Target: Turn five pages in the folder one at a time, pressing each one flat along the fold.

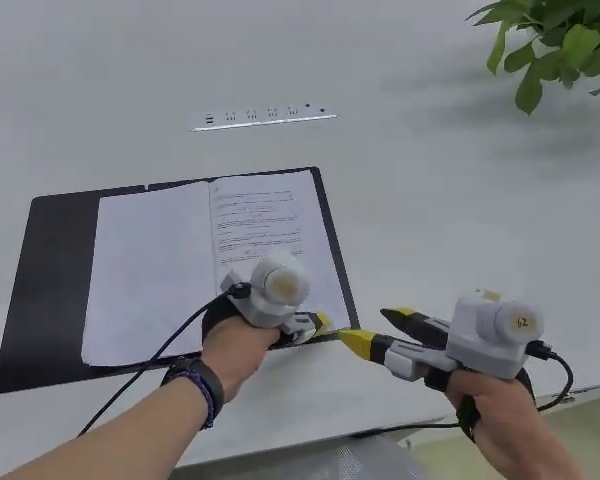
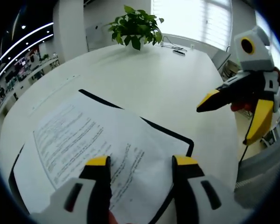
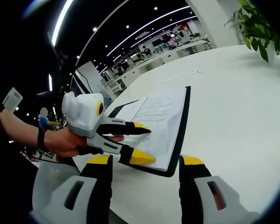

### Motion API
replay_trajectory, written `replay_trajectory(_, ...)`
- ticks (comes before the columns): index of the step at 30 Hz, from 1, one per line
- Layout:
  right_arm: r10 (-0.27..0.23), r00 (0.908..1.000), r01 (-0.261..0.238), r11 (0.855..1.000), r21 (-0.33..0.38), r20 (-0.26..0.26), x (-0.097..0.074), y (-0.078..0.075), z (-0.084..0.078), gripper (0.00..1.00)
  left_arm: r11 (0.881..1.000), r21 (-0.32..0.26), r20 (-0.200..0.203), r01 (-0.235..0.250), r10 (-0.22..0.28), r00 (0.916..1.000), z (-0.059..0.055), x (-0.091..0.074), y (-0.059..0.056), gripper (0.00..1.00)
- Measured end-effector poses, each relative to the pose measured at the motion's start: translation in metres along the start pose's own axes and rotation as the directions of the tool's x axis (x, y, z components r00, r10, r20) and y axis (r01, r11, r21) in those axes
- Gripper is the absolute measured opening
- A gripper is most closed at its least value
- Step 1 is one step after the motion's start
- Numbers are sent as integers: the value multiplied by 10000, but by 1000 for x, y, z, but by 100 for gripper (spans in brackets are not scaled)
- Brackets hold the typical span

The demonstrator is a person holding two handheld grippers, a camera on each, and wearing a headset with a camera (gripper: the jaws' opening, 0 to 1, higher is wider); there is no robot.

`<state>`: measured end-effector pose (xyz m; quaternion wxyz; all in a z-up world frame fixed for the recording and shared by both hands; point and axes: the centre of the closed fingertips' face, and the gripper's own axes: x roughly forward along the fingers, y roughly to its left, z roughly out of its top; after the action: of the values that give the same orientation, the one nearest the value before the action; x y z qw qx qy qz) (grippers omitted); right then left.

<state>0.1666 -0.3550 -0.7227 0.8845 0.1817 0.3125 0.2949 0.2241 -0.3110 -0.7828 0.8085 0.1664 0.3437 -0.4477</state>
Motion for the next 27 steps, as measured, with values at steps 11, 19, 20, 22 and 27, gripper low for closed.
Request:
replay_trajectory(11, 591, 9965, -643, 9941, 878, 598, 50, -7, 30, 50, 9990, -434, 196, -74, 83, 9998, -3, -6, 4, 46)
replay_trajectory(19, 990, 9938, -1059, 9813, 1609, 503, 77, -7, 31, 49, 9976, -675, 288, -127, 147, 9995, -6, -10, 4, 44)
replay_trajectory(20, 1020, 9934, -1094, 9803, 1644, 532, 78, -7, 32, 48, 9976, -685, 282, -102, 122, 9995, -7, -11, 4, 44)
replay_trajectory(22, 1041, 9931, -1120, 9788, 1716, 545, 79, -7, 32, 45, 9974, -716, 271, -40, 60, 9996, -8, -13, 3, 45)
replay_trajectory(27, 1079, 9924, -1170, 9764, 1815, 594, 76, -6, 32, 30, 9925, -1217, 266, 73, -41, 9996, -10, -21, 1, 47)
